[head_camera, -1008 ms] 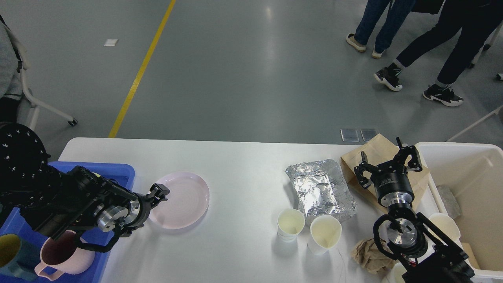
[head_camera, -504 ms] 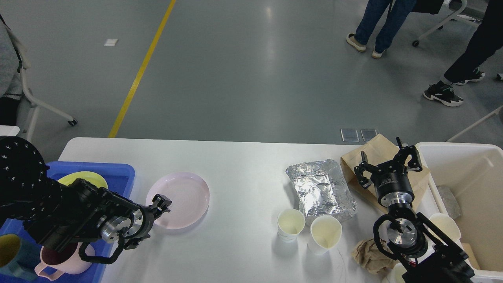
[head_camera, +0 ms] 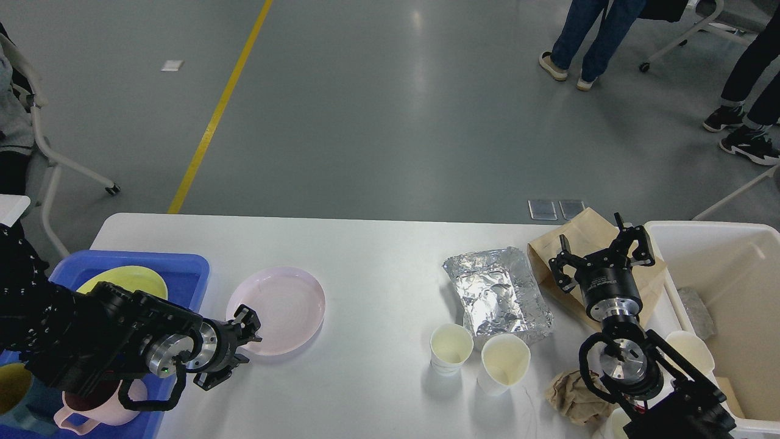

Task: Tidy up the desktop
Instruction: 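Grip the pale pink plate's rim with the left gripper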

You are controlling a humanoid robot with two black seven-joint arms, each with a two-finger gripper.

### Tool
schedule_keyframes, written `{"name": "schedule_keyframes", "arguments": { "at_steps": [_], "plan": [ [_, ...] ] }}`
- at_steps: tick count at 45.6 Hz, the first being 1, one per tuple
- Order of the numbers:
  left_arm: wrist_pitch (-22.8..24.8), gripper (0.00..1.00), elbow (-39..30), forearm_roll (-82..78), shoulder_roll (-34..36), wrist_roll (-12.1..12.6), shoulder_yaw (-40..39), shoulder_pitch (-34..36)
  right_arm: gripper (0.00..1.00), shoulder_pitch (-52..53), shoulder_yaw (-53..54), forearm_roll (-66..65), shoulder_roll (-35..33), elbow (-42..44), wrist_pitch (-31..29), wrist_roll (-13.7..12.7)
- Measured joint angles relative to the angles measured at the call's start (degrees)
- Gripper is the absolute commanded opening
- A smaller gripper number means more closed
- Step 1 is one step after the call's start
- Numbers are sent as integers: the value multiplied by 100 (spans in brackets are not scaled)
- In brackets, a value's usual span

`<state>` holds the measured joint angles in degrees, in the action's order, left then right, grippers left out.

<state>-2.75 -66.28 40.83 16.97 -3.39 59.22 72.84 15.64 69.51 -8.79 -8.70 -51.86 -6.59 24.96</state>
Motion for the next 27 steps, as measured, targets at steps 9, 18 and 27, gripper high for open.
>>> {"name": "schedule_keyframes", "arguments": {
  "at_steps": [9, 18, 27],
  "plan": [
    [45, 24, -38, 19, 22, -4, 20, 2, 100, 0, 0, 0, 0, 0, 0, -3],
    [45, 22, -48, 47, 37, -4, 35, -20, 100, 0, 0, 0, 0, 0, 0, -3],
    [45, 20, -20, 55, 94, -11, 21, -42, 100, 0, 0, 0, 0, 0, 0, -3]
  ]
}}
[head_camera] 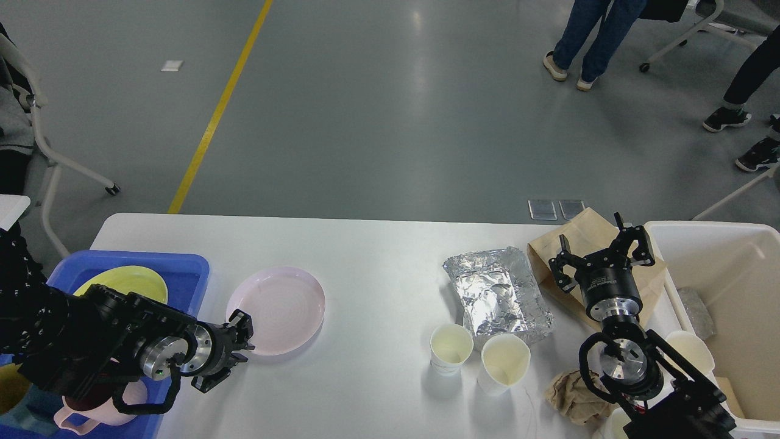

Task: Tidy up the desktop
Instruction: 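Grip the pale pink plate's rim with the left gripper, then lift the pink plate and swing it over the yellow plate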

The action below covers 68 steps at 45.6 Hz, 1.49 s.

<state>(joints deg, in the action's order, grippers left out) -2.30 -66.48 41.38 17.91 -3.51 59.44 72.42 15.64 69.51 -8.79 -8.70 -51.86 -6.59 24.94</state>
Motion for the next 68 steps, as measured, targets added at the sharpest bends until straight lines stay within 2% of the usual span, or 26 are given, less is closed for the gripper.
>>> {"name": "schedule_keyframes", "arguments": {
  "at_steps": [5, 19, 27, 39, 45, 52, 59, 63, 68],
  "plan": [
    [-7, 19, 20, 1, -6, -1, -10, -9, 100, 0, 0, 0, 0, 0, 0, 0],
    [-7, 5, 23, 2, -41, -5, -28, -17, 100, 0, 0, 0, 0, 0, 0, 0],
    [-7, 0, 27, 4, -51, -17, -29, -17, 100, 0, 0, 0, 0, 0, 0, 0],
    [5, 0, 11, 4, -58, -26, -32, -10, 100, 0, 1, 0, 0, 0, 0, 0],
    [20, 0, -222, -6, 58, -6, 1, 178, 100, 0, 1, 0, 0, 0, 0, 0],
    [21, 0, -875, -31, 394, 7, 280, 942, 100, 0, 1, 0, 0, 0, 0, 0],
    [219, 0, -1775, -66, 628, 19, 907, 2258, 100, 0, 0, 0, 0, 0, 0, 1],
    [602, 0, -2279, -85, 656, 22, 1447, 3244, 100, 0, 0, 0, 0, 0, 0, 1],
    [1364, 0, -2790, -210, 558, 32, 2083, 4514, 100, 0, -2, 0, 0, 0, 0, 2]
  ]
}}
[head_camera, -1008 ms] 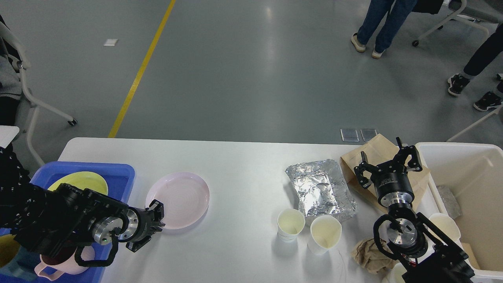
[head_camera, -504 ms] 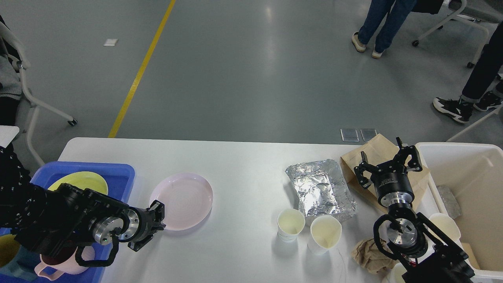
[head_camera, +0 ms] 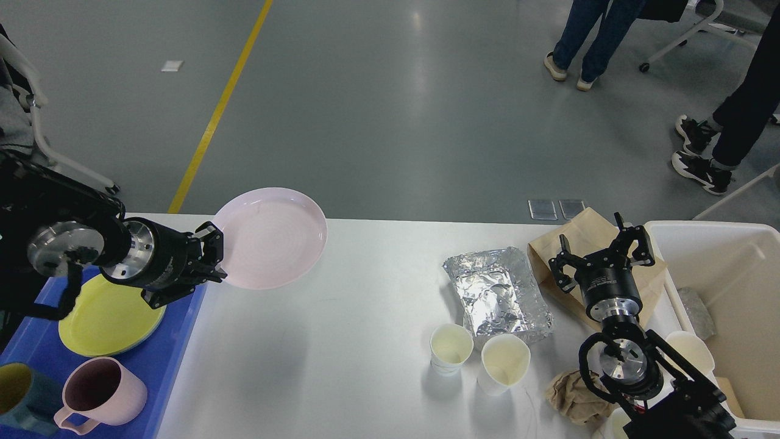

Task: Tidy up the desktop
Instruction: 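Lift the pink plate and swing it over the yellow plate, then lower the pink plate onto the yellow plate and open the left gripper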

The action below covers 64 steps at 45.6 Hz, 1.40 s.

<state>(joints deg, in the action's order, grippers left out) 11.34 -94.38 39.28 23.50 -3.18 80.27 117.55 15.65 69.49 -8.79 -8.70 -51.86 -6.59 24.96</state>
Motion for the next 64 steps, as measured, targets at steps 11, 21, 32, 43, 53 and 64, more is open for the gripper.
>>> {"name": "schedule_keyframes", "arguments": {
  "at_steps": [11, 21, 32, 43, 53, 64],
  "plan": [
    [2055, 0, -302, -337, -621, -35, 950, 1872, 100, 0, 0, 0, 0, 0, 0, 0],
    [2375, 0, -164, -814, -503, -92, 1165, 1975, 100, 0, 3, 0, 0, 0, 0, -3],
    [2606, 0, 754, -1532, 477, -135, 1615, 1449, 100, 0, 4, 1, 0, 0, 0, -3],
    [3177, 0, 2893, -1939, 1845, -63, 1214, -543, 100, 0, 3, 1, 0, 0, 0, -4],
    [3292, 0, 4817, -1968, 2301, 35, -70, -2842, 100, 0, 1, 0, 0, 0, 0, -3],
    [2893, 0, 6231, -1967, 2282, 417, -1461, -4609, 100, 0, 1, 0, 0, 0, 0, -3]
  ]
}}
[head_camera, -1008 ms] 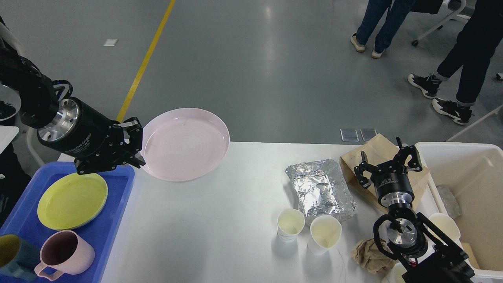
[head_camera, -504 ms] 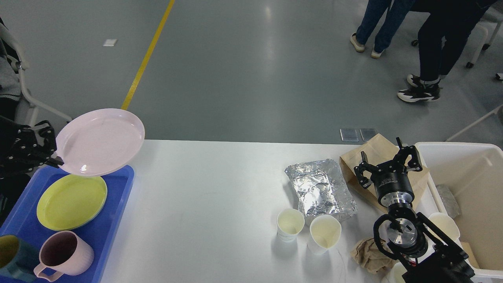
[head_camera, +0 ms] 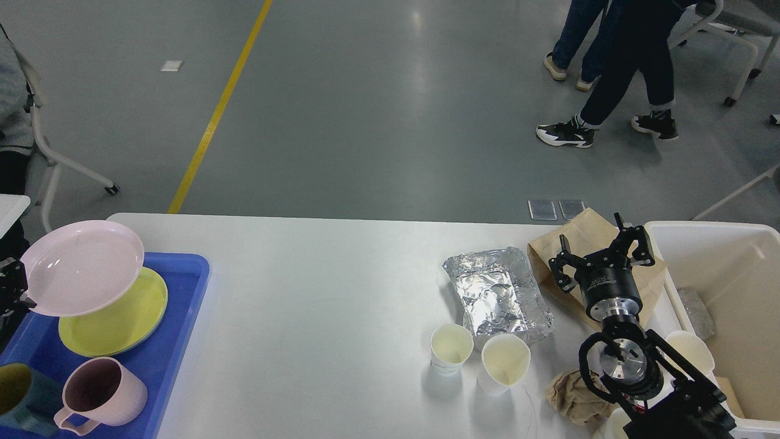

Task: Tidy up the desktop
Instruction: 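Lower the pink plate onto the yellow plate and open the left gripper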

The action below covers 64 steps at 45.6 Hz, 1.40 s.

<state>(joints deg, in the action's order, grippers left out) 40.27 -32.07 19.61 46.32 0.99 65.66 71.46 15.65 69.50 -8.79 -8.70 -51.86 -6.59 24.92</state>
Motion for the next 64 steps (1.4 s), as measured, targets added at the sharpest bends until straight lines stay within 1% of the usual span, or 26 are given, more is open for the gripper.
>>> {"name": "schedule_keyframes", "arguments": {
  "at_steps": [5, 9, 12, 16, 22, 34, 36, 38, 40, 42, 43, 46, 50, 64],
  "plan": [
    [-585, 0, 392, 1, -135, 405, -577, -644, 100, 0, 1, -1, 0, 0, 0, 1],
    [-897, 0, 482, -15, -282, 552, -765, -897, 100, 0, 1, 0, 0, 0, 0, 3],
    [-1006, 0, 505, -65, -373, 587, -823, -975, 100, 0, 1, 0, 0, 0, 0, 3],
    [-1036, 0, 506, -140, -499, 600, -865, -1021, 100, 0, 1, 0, 0, 0, 0, 3],
    [-930, 0, 487, -159, -527, 565, -1002, -1026, 100, 0, 1, 0, 0, 0, 0, 3],
    [-852, 1, 464, -159, -555, 602, -1100, -1105, 100, 0, 1, 0, 0, 0, 0, 3],
    [-852, 8, 464, -160, -563, 603, -1104, -1122, 100, 0, 1, 0, 0, 0, 0, 3],
    [-852, 22, 464, -160, -570, 603, -1106, -1130, 100, 0, 1, 0, 0, 0, 0, 3],
    [-857, 39, 464, -160, -575, 583, -1106, -1133, 100, 0, 1, 0, 0, 0, 0, 3],
    [-892, 52, 464, -160, -581, 551, -1107, -1134, 100, 0, 1, 0, 0, 0, 0, 3],
    [-915, 57, 464, -160, -585, 536, -1108, -1134, 100, 0, 1, 0, 0, 0, 0, 3],
    [-960, 67, 464, -160, -597, 517, -1111, -1134, 100, 0, 1, 0, 0, 0, 0, 3],
    [-991, 76, 464, -156, -623, 512, -1115, -1134, 100, 0, 1, 0, 0, 0, 0, 3],
    [-947, 88, 463, -158, -610, 544, -1105, -1043, 100, 0, 1, 0, 0, 0, 0, 0]
  ]
}}
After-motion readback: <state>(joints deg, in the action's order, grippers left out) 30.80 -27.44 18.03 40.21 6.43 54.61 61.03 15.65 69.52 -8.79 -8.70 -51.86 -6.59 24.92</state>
